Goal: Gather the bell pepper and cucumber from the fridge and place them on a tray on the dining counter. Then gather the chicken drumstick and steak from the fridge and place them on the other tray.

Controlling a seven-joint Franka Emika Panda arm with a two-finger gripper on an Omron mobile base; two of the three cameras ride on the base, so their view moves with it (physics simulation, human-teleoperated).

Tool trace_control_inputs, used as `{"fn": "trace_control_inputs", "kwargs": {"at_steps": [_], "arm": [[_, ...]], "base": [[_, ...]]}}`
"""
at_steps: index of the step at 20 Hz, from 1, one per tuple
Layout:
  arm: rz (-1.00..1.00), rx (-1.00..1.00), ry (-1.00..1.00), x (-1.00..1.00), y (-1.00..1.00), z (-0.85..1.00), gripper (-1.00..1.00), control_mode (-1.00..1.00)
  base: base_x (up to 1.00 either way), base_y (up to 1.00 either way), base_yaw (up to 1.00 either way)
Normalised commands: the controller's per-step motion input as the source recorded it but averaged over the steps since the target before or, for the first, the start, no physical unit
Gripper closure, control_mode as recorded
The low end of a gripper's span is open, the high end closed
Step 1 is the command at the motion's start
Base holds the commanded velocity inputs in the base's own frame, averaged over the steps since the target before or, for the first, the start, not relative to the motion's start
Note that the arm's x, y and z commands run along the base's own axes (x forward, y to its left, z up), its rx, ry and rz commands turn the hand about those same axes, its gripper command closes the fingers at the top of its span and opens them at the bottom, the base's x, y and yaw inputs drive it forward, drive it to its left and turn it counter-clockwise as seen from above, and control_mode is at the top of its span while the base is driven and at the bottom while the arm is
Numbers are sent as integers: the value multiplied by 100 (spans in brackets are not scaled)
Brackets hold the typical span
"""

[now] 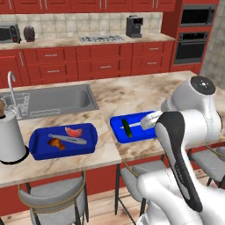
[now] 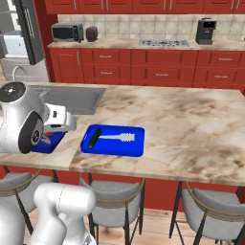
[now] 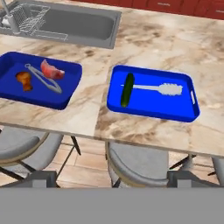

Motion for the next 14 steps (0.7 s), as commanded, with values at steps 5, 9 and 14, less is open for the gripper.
{"fn": "trace_control_inputs", "kwargs": {"at_steps": [5, 9, 14], "arm": [[6, 3, -26, -100, 7, 20, -100, -100], [-1, 0, -17, -57, 8, 3, -100, -100], [0, 0, 0, -2, 2, 0, -100, -100]], "base": [[0, 0, 0], [0, 0, 0], [0, 0, 0]]}}
